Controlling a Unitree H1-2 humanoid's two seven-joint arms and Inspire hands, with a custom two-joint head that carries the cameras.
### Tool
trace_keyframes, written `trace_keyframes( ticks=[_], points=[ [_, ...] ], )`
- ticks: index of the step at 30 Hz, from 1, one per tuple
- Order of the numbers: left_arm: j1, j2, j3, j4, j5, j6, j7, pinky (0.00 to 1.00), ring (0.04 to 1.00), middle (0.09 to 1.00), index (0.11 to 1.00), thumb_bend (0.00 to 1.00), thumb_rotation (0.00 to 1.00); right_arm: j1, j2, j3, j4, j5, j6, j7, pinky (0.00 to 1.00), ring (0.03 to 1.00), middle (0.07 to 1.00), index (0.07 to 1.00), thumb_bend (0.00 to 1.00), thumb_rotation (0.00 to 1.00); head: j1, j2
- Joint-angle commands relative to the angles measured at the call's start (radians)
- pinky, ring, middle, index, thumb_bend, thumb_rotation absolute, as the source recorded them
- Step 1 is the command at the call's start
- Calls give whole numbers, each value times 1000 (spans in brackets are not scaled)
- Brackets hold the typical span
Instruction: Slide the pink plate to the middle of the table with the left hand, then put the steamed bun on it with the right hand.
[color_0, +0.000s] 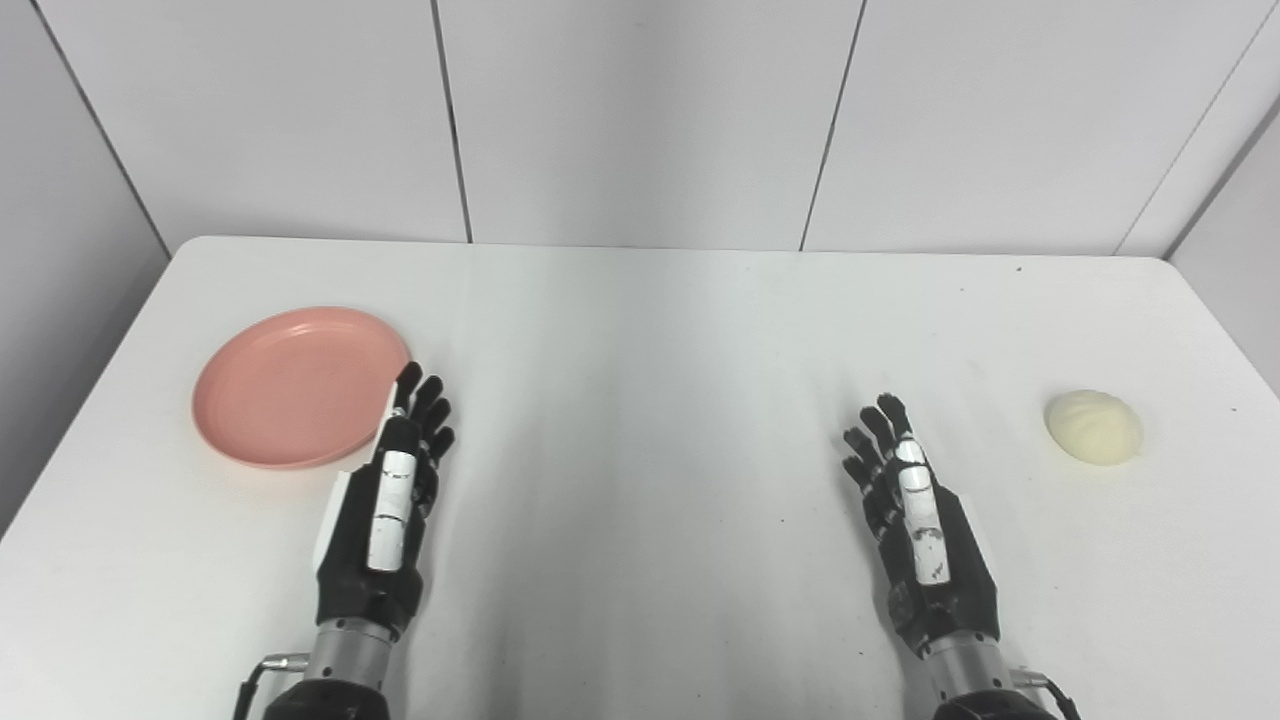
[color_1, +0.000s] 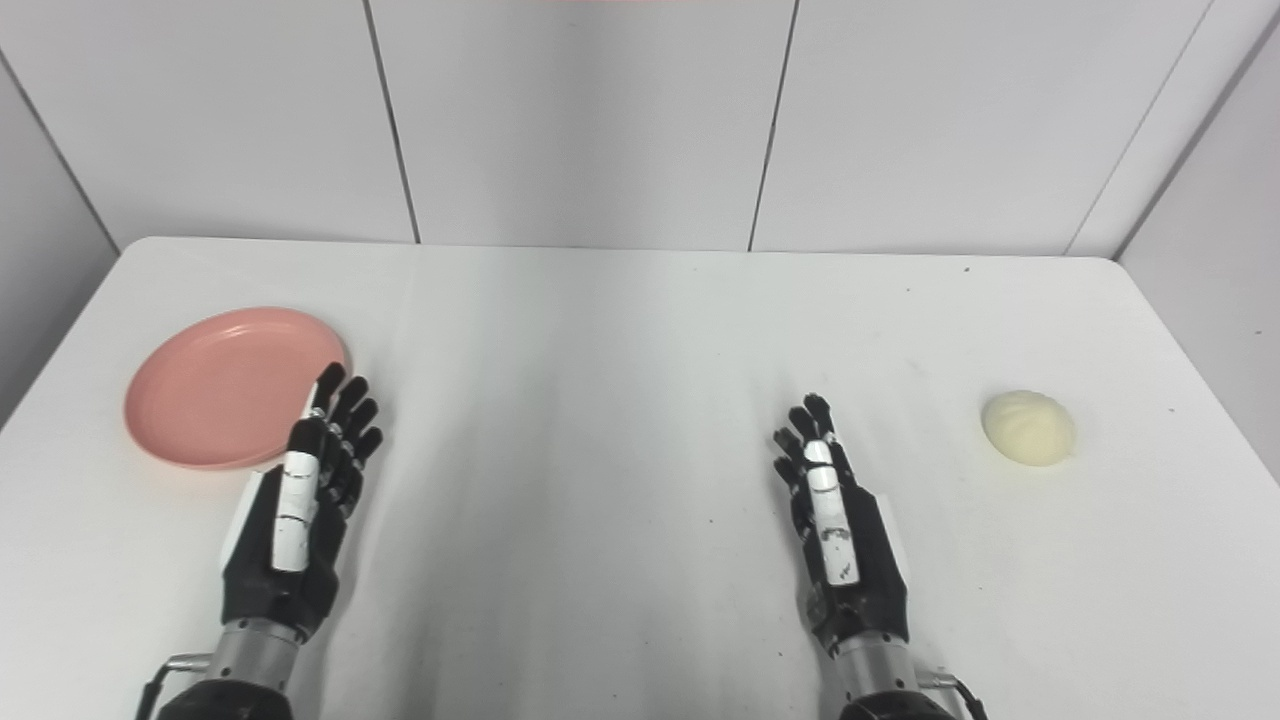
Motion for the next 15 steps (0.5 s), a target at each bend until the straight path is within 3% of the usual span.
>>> trace_keyframes(
  ticks=[1, 7, 15],
  points=[
    [-34, -6, -7, 7, 13, -75, -5, 1000, 1000, 1000, 1000, 821, 931, -35, -3, -7, 11, 8, -78, 22, 977, 946, 972, 975, 785, 857, 1, 0],
    [-38, -22, -12, 88, 14, -169, -5, 1000, 1000, 1000, 1000, 800, 919, -36, -18, -16, 75, 10, -146, 44, 986, 954, 979, 983, 760, 873, 55, -72],
    [-34, -50, -25, 118, 23, -190, 8, 1000, 1000, 1000, 1000, 800, 903, -33, -38, -27, 110, 19, -176, 67, 1000, 975, 997, 1000, 738, 908, 112, -91]
  ],
)
